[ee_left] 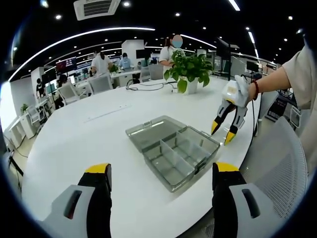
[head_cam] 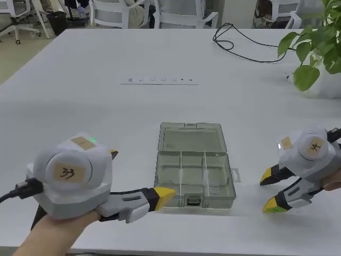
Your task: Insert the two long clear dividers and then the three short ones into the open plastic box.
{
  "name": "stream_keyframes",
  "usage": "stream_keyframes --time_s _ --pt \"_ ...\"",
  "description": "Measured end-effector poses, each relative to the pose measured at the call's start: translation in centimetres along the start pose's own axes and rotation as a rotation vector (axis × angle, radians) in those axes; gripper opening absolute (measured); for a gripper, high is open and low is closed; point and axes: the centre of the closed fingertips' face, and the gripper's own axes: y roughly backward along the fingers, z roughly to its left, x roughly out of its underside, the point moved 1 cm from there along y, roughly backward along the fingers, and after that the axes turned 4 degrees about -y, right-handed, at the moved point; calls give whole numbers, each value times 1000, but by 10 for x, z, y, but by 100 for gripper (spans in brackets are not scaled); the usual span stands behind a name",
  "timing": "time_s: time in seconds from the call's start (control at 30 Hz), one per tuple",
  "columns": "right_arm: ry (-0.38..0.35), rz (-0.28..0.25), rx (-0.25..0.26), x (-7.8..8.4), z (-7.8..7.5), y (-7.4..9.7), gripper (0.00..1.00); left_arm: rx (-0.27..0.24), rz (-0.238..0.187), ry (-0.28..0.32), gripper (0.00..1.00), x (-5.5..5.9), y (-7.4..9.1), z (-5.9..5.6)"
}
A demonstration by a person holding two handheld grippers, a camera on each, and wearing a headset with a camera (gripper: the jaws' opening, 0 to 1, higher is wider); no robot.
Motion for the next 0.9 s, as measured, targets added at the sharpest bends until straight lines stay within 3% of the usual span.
stream_keyframes --time_s 0.6,0.83,0.9 --pt "-8 7 5 0 -3 -1 33 2 7 1 84 4 1 0" --pt "-7 -5 62 -8 -8 6 32 4 -3 3 83 2 2 -1" --pt "42 27 106 -10 -11 12 32 5 -3 4 82 2 2 -1"
